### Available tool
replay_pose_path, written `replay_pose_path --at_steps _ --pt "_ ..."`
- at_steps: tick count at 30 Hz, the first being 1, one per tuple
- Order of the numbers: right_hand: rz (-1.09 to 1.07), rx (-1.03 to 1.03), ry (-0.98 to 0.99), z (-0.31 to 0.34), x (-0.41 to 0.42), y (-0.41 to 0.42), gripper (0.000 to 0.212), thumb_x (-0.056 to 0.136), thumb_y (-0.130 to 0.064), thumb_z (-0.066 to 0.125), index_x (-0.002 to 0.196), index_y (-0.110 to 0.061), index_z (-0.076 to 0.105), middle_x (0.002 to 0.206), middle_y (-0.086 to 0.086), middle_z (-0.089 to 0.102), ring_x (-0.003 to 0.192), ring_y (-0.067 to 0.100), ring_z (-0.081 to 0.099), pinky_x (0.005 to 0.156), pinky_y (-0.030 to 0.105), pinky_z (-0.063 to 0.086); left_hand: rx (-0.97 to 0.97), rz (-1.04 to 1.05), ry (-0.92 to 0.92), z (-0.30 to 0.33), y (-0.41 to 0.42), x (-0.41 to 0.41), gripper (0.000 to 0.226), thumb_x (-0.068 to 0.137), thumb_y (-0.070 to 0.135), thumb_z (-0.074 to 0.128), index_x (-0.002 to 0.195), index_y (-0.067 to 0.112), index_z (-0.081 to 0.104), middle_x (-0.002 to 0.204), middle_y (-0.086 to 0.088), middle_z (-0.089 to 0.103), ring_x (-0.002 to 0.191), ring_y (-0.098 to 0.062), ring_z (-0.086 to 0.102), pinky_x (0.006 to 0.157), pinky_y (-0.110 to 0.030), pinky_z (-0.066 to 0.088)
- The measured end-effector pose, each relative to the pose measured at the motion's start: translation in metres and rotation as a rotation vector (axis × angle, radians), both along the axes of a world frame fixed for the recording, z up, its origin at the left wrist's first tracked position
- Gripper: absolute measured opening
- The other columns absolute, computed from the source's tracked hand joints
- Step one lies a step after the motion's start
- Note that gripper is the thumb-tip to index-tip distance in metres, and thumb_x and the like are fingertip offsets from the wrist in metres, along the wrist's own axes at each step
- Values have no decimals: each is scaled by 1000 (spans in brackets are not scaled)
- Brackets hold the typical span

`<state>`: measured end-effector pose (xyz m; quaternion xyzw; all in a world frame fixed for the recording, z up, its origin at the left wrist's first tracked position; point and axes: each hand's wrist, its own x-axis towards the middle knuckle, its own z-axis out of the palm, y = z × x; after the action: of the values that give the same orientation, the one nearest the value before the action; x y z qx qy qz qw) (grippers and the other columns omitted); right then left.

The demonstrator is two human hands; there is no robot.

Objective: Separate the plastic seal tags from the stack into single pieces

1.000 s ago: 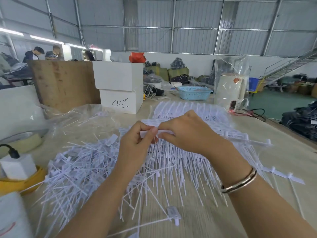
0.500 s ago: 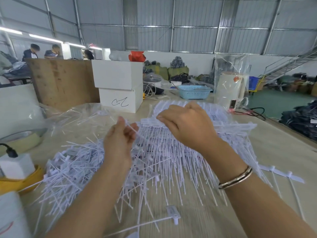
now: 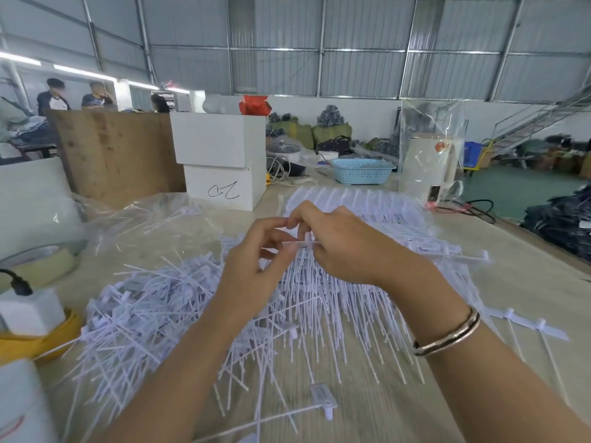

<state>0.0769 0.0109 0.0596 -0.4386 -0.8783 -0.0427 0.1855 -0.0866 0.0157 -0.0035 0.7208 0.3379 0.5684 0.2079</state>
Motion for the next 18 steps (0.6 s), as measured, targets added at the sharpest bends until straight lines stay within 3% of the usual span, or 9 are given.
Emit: replay_pose_path --at_steps 3,6,9,12,16,18 --pt "4 -68 83 0 0 -1 33 90 -3 46 113 -26 38 110 -7 52 89 19 49 68 17 33 5 27 -97 -4 1 9 11 85 33 65 92 35 58 84 13 68 79 -7 65 72 -19 50" --pt "-118 88 -4 4 4 0 26 93 -24 53 118 -23 46 125 -5 51 96 20 54 80 29 32 -7 124 -189 -9 6 10 18 85 21 68 74 32 58 71 13 65 68 -9 62 62 -16 47" --pt "-192 258 -213 9 10 2 24 97 -41 43 104 -26 60 103 -9 63 85 14 55 83 33 22 -46 137 -239 -9 9 5 19 88 23 65 76 36 57 72 14 62 68 -6 57 64 -19 46" --pt "-146 227 -220 9 9 -1 28 98 -43 40 93 -28 63 86 -10 65 72 13 51 86 34 26 -77 22 -163 -7 7 7 16 89 33 63 87 48 59 83 21 62 79 -4 58 68 -18 46" --pt "-147 226 -218 4 5 -2 30 98 -43 38 84 -27 59 78 -8 62 66 13 47 87 35 27 -96 10 -121 -6 3 12 10 89 26 63 83 32 69 78 12 69 72 -12 62 69 -26 51" --pt "-160 263 -246 2 2 0 30 97 -46 37 77 -28 50 74 -9 57 65 14 44 85 35 26 -136 -22 -189 -4 2 12 13 88 20 63 79 26 70 72 10 69 67 -6 62 68 -20 53"
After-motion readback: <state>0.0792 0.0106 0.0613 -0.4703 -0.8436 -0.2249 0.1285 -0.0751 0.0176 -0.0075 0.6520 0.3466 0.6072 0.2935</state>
